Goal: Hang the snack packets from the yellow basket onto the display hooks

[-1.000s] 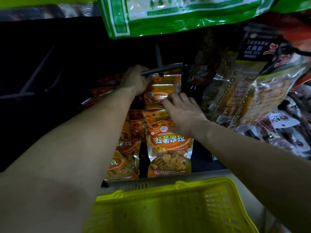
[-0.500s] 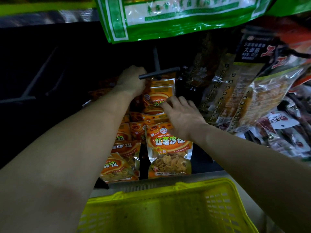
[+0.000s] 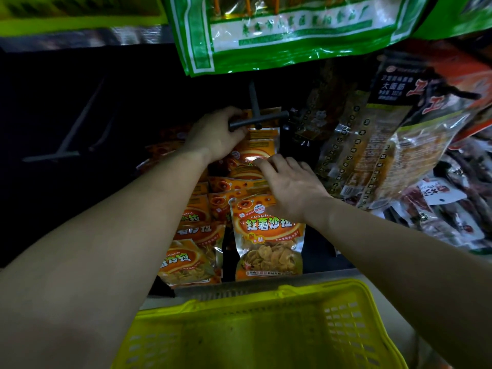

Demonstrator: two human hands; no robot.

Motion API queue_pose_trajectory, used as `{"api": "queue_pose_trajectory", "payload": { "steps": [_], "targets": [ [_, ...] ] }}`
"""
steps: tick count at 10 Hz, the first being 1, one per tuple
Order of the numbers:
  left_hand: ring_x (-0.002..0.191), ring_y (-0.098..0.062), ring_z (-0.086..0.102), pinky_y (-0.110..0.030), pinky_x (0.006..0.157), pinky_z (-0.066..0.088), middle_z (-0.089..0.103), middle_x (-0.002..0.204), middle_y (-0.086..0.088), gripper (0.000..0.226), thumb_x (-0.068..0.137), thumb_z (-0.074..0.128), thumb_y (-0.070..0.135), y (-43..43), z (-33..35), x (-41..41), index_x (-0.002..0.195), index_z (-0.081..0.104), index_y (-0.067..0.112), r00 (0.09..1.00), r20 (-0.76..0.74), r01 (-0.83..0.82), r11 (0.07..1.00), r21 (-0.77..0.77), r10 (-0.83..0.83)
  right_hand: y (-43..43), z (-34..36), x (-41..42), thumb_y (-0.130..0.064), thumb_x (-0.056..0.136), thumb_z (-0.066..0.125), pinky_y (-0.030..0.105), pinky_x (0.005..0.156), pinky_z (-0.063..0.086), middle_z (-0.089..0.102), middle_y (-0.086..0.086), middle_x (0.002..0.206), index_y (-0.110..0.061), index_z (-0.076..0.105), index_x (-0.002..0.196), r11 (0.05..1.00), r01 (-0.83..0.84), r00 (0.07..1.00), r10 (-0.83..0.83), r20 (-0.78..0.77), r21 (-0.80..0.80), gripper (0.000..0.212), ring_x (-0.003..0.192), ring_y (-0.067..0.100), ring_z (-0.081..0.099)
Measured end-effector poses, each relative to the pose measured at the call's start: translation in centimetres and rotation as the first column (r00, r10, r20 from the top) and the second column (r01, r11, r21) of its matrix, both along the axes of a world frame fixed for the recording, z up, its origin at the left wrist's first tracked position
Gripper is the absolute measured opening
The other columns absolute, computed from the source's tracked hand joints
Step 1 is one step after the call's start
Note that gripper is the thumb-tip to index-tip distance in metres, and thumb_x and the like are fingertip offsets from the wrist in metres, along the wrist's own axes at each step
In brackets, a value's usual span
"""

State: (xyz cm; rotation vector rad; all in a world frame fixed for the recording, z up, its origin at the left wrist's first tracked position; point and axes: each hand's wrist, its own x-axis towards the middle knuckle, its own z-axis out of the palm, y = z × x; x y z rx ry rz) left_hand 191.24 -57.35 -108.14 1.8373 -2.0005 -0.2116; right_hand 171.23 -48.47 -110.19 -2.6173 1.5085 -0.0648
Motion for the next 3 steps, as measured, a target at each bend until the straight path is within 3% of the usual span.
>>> {"api": "queue_pose_trajectory", "payload": {
  "steps": [1, 2, 3],
  "targets": [
    [0.127, -0.029, 0.054, -0.030, 0.094, 0.042, 0.058, 0.141, -0.002, 0.057, 0.090, 0.054, 0.057, 1.9, 0.4, -0.4, 0.142, 0.050, 0.036, 0.999, 0.041, 0.010, 0.999, 0.044, -0.012, 0.4, 0.5, -0.1, -0.057, 0.065, 0.081, 0.050, 0.108, 0.032, 0.029, 0.008, 0.145, -0.028, 0.006, 0.150, 1.000, 0.017, 1.000, -0.017, 0.017, -0.011, 0.117, 0.130, 0.030, 0.035],
    [0.137, -0.030, 0.044, -0.037, 0.109, 0.036, 0.049, 0.150, -0.005, 0.062, 0.092, 0.054, 0.057, 4.4, 1.6, -0.1, 0.148, 0.044, 0.032, 0.995, 0.090, 0.033, 0.995, 0.099, -0.042, 0.8, 1.8, -0.4, -0.063, 0.067, 0.076, 0.051, 0.112, 0.028, 0.024, 0.008, 0.148, -0.028, 0.001, 0.151, 0.999, 0.046, 0.998, -0.046, 0.047, 0.006, 0.117, 0.135, 0.031, 0.027],
    [0.139, -0.027, 0.042, -0.038, 0.114, 0.036, 0.045, 0.153, 0.000, 0.062, 0.092, 0.055, 0.057, 7.0, 2.9, 0.8, 0.148, 0.042, 0.034, 0.999, 0.050, 0.012, 0.993, 0.121, -0.018, 1.7, 3.5, -0.7, -0.068, 0.071, 0.068, 0.050, 0.115, 0.027, 0.018, 0.007, 0.153, -0.024, 0.003, 0.153, 0.996, 0.087, 0.996, -0.087, 0.000, -0.012, 0.113, 0.140, 0.031, 0.019]
  ]
}}
